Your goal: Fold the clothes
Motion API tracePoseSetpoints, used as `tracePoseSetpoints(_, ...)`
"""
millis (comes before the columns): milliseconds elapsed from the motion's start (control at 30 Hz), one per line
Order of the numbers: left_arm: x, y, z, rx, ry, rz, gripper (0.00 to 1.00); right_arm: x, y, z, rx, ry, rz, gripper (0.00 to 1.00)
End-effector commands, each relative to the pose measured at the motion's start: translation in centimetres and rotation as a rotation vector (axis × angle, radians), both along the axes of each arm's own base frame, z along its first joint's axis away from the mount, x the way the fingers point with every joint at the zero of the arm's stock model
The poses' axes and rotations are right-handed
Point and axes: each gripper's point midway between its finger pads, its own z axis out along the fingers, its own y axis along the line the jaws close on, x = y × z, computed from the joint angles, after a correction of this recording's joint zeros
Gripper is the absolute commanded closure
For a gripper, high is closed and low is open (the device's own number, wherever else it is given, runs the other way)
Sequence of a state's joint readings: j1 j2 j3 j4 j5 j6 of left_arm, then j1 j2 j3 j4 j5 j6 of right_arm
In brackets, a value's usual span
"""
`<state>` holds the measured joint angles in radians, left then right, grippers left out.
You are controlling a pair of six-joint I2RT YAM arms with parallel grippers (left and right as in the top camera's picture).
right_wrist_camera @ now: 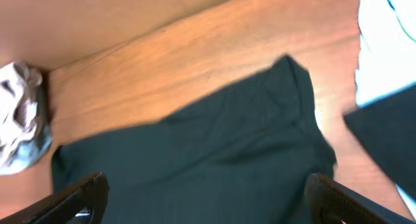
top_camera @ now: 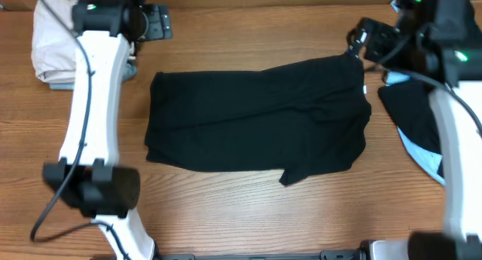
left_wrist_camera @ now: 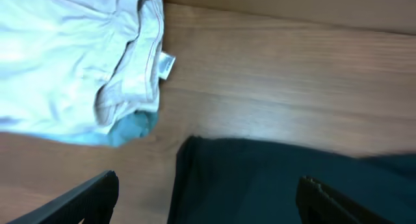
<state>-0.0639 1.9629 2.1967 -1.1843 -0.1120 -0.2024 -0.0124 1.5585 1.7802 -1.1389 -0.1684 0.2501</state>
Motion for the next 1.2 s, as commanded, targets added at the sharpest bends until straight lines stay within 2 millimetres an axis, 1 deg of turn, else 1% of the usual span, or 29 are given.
tracePoseSetpoints(0,-3.0,-0.4,2.7,-0.021,0.0,-0.03,0.12,-2.8,-0.1,1.2,-0.008,0.009,0.009,0.0)
tracePoseSetpoints(67,-4.8,-0.3,2.5,-0.022,0.054,-0.027,0.12,-4.4,0.0,1.6,-0.007,0.026,0.008,0.0)
tracePoseSetpoints(167,-7.3,-0.2,1.5,-0.018,0.154,-0.019,0.16,-6.6,0.0,1.7,0.01,0.069,-0.012,0.0)
tracePoseSetpoints(200,-8.4,0.0,0.9,-0.012,0.207,-0.015,0.17,-7.3,0.0,1.6,0.014,0.089,-0.016,0.0)
tracePoseSetpoints(233,-9.4,0.1,0.3,-0.009,0.257,-0.011,0.16,-8.0,0.0,1.5,0.018,0.108,-0.022,0.0)
tracePoseSetpoints(300,-10.9,0.4,-1.2,0.003,0.339,0.003,0.17,-9.3,0.0,1.0,0.028,0.155,-0.036,0.0)
tracePoseSetpoints(400,-11.7,0.7,-3.6,0.015,0.414,0.028,0.17,-10.6,-0.1,0.2,0.02,0.218,-0.043,0.0)
tracePoseSetpoints(467,-12.1,0.4,-6.0,-0.005,0.454,0.038,0.18,-11.3,-0.1,-0.5,0.018,0.257,-0.044,0.0)
tracePoseSetpoints(500,-12.7,-0.1,-9.0,-0.035,0.497,0.029,0.2,-11.8,-0.1,-1.3,0.017,0.295,-0.042,0.0)
tracePoseSetpoints(533,-13.2,-0.3,-10.5,-0.047,0.516,0.031,0.21,-12.0,-0.1,-1.6,0.015,0.308,-0.043,0.0)
tracePoseSetpoints(567,-14.1,-0.2,-13.1,-0.05,0.541,0.052,0.23,-12.2,-0.4,-2.4,0.003,0.331,-0.051,0.0)
tracePoseSetpoints(600,-14.7,0.0,-14.5,-0.051,0.548,0.067,0.23,-12.1,-0.6,-2.8,-0.01,0.341,-0.058,0.0)
tracePoseSetpoints(667,-15.9,0.1,-17.1,-0.062,0.551,0.1,0.24,-12.0,-1.0,-3.6,-0.029,0.362,-0.069,0.0)
tracePoseSetpoints(800,-18.3,0.7,-20.8,-0.088,0.548,0.164,0.27,-11.7,-1.0,-5.2,-0.029,0.405,-0.069,0.0)
tracePoseSetpoints(833,-19.1,1.0,-22.1,-0.097,0.539,0.192,0.29,-11.6,-1.0,-5.8,-0.03,0.427,-0.069,0.0)
tracePoseSetpoints(900,-19.6,1.3,-23.0,-0.107,0.525,0.212,0.3,-11.3,-1.0,-6.4,-0.03,0.447,-0.068,0.0)
tracePoseSetpoints(967,-19.7,1.6,-23.5,-0.11,0.515,0.219,0.33,-11.1,-1.0,-6.9,-0.03,0.465,-0.068,0.0)
tracePoseSetpoints(1033,-19.4,1.7,-23.6,-0.112,0.501,0.223,0.34,-10.9,-1.0,-7.3,-0.03,0.48,-0.068,0.0)
tracePoseSetpoints(1100,-19.5,2.0,-23.6,-0.11,0.504,0.232,0.39,-10.7,-1.0,-7.6,-0.031,0.489,-0.068,0.0)
tracePoseSetpoints(1133,-20.1,2.5,-23.7,-0.109,0.525,0.26,0.42,-10.7,-1.0,-7.7,-0.031,0.493,-0.067,0.0)
tracePoseSetpoints(1167,-20.5,2.9,-23.8,-0.111,0.537,0.281,0.43,-10.6,-1.0,-7.8,-0.031,0.496,-0.067,0.0)
